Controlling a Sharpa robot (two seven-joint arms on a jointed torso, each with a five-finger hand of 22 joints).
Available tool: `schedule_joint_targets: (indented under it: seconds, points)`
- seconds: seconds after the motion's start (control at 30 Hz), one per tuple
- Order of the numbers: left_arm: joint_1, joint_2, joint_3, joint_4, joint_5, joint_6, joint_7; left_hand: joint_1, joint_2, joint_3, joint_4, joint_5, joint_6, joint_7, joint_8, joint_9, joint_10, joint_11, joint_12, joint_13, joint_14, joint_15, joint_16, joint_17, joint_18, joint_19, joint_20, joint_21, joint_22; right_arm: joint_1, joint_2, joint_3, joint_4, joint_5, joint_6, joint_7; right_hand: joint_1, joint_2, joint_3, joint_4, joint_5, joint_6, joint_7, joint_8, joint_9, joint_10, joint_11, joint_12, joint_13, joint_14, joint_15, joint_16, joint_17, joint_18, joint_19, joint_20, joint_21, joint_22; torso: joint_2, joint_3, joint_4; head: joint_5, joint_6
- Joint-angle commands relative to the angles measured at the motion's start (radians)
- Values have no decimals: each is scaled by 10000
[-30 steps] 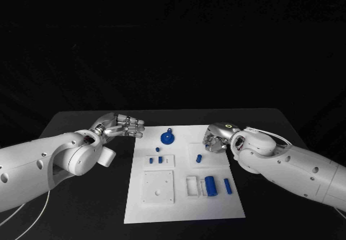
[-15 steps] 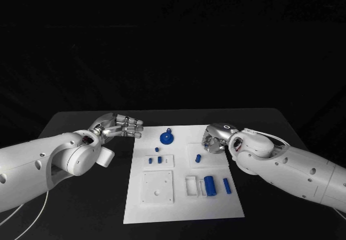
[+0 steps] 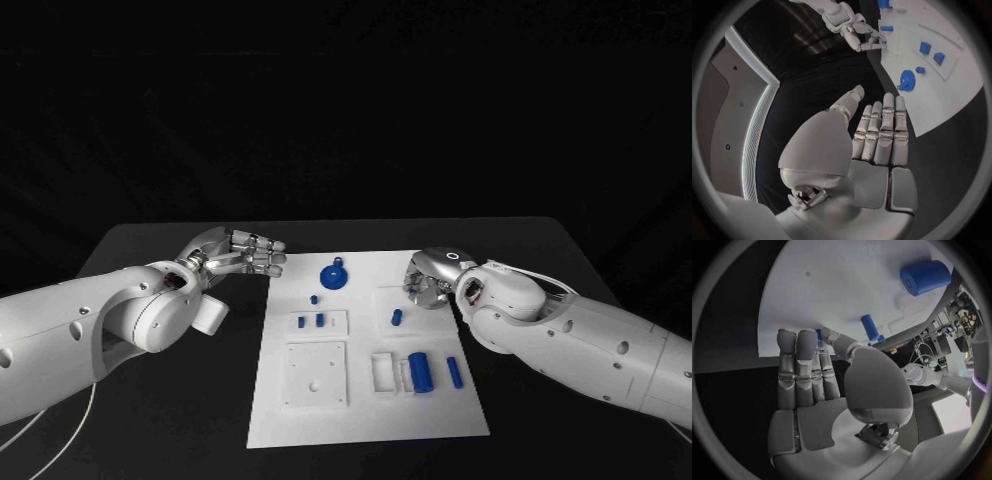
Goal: Assemble the parts on the task board
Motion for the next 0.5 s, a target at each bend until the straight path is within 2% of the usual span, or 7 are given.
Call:
schedule_joint_targets:
  seconds: [0.03,0.1,0.23,0.37,0.5]
  points:
    - [12,31,11,-22,1,127,59,35,95,-33,-14,-18,-12,-16,21,14,-63,20,-31,-5,-46,-16,-43,10,30,19,-3,55,13,-178,26,-112,-45,-77,385,-200,-24,-61,121,11,19,84,9,1,2,123,-43,-11,-6,-9,-62,-12,20,171,131,-3,-135,158,-20,-3,6,14,8]
    - [12,46,10,-56,-6,132,60,35,95,-33,-14,-18,-12,-16,21,14,-63,20,-31,-5,-46,-16,-43,10,30,19,-3,55,13,-174,-11,-77,2,-74,337,-216,-13,-67,122,27,-2,86,9,0,3,120,-41,-8,-6,-9,-60,-3,22,163,187,-4,-161,311,-42,-1,10,18,47]
    - [12,90,10,-150,-19,118,69,30,103,-29,-27,-9,-17,-15,22,14,-64,18,-32,-5,-24,-23,-36,13,35,9,-8,95,38,-122,-65,82,147,59,323,-226,7,-98,149,68,6,88,10,-1,4,125,-43,-9,-7,-18,-65,11,18,160,269,-7,-301,585,-45,-6,-7,24,76]
    - [12,110,10,-208,-23,115,61,21,107,-31,-23,-8,-14,-14,23,14,-61,18,-31,-5,-15,-25,-37,15,36,13,-11,105,44,-65,-103,381,374,506,454,-215,7,-98,114,94,100,82,9,1,5,119,-44,-8,-6,-19,-75,17,16,165,371,-17,-502,834,-25,6,-11,35,93]
    - [12,119,9,-239,-25,115,57,8,105,-49,-18,-21,-40,-9,21,14,-65,14,-31,-5,72,-50,-24,37,40,45,-32,148,67,-8,-170,661,682,940,590,-207,0,-74,78,70,138,76,10,0,5,111,-43,-8,-7,-24,-82,18,19,166,427,-22,-542,971,-29,-3,-11,25,93]
